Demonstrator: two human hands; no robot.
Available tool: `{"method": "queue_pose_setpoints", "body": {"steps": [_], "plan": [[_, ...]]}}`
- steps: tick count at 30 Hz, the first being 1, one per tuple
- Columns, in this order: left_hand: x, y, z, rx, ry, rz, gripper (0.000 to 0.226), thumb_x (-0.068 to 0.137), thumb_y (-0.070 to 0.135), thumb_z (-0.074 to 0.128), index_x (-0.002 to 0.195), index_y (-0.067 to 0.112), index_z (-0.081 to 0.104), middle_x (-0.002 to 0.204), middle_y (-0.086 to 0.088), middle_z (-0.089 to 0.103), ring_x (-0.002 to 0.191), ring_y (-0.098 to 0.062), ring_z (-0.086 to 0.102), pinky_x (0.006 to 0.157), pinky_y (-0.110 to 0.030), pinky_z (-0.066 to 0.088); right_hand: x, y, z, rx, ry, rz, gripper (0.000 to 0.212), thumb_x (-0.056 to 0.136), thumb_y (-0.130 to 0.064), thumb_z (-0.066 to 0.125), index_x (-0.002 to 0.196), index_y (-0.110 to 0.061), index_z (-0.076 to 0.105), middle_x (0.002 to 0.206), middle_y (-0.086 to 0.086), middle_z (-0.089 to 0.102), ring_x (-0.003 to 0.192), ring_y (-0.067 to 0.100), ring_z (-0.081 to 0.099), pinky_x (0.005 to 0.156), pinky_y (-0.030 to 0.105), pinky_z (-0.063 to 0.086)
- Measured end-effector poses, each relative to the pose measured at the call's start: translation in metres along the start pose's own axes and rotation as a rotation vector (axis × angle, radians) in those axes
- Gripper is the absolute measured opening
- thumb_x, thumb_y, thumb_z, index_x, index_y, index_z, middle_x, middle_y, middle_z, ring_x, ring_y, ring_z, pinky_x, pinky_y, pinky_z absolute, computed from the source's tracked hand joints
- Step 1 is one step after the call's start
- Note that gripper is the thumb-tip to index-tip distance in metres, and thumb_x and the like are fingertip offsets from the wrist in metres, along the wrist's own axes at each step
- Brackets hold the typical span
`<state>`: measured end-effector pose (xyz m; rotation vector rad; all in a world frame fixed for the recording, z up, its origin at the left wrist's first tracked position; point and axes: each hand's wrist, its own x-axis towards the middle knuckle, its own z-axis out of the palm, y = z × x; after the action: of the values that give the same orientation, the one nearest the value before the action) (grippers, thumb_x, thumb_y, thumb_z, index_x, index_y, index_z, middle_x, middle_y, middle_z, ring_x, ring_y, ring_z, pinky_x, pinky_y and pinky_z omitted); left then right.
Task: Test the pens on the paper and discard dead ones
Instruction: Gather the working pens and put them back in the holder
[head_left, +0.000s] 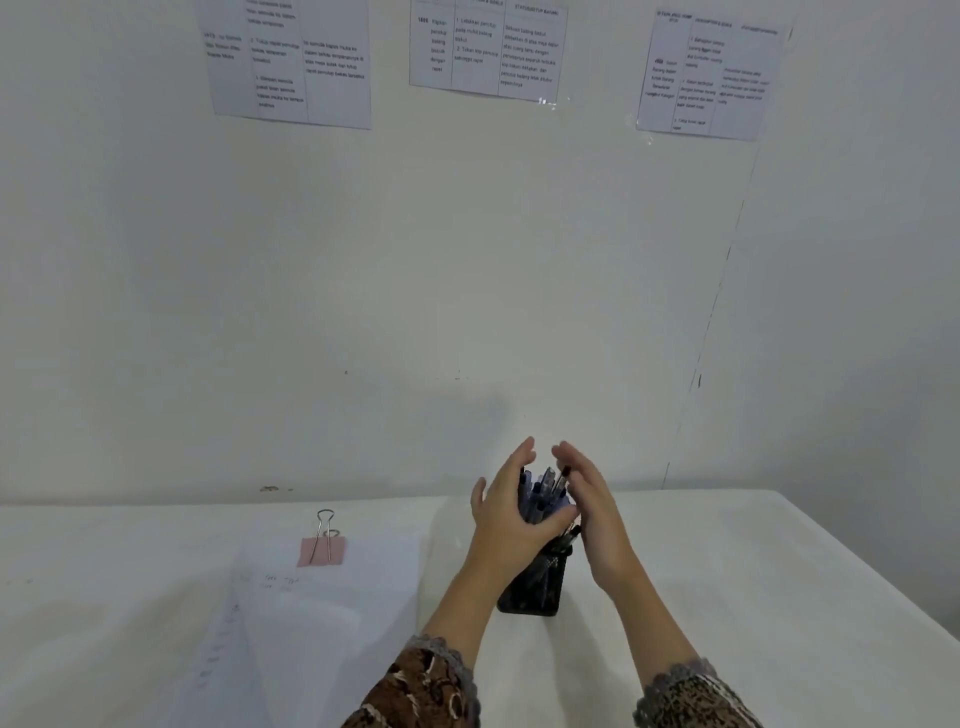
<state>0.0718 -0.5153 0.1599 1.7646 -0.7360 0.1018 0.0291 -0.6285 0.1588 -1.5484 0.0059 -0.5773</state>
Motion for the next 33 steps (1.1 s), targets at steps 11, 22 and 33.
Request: {"method": "queue_pose_setpoints", "body": {"steps": [11,22,33], "plan": [[0.003,-0.007,0.001,-0.156,0.085,-0.051,0.012,0.087,0.034,0.053,0.096,0.040,0.050,0.098,0.021,0.054,0.100,0.002,0.053,0.106,-0.040,0.036,-0.018,0.057,-0.015,-0.167,-0.345,0.395,0.092,0.056,0.006,0.075,0.135,-0.019,0.034,0.122,0.003,0.059,0.107,0.019,0.061,0.074,0.026,0.055],[-0.002,-0.016,-0.003,-0.102,0.056,-0.038,0.022,0.090,0.046,0.034,0.109,0.049,0.044,0.125,0.031,0.044,0.128,0.016,0.026,0.113,-0.034,-0.015,-0.011,0.058,-0.007,-0.075,-0.304,0.386,0.075,0.054,0.010,0.077,0.123,0.002,0.050,0.108,0.016,0.069,0.100,0.029,0.067,0.075,0.029,0.054],[0.000,-0.005,-0.004,0.147,-0.005,-0.073,0.035,0.100,0.026,0.032,0.127,0.044,0.044,0.132,0.017,0.051,0.138,0.005,0.017,0.108,-0.039,-0.020,-0.011,0.063,-0.009,-0.072,-0.308,0.407,0.079,0.054,0.007,0.081,0.125,0.001,0.048,0.112,0.015,0.067,0.103,0.028,0.065,0.078,0.031,0.054]]}}
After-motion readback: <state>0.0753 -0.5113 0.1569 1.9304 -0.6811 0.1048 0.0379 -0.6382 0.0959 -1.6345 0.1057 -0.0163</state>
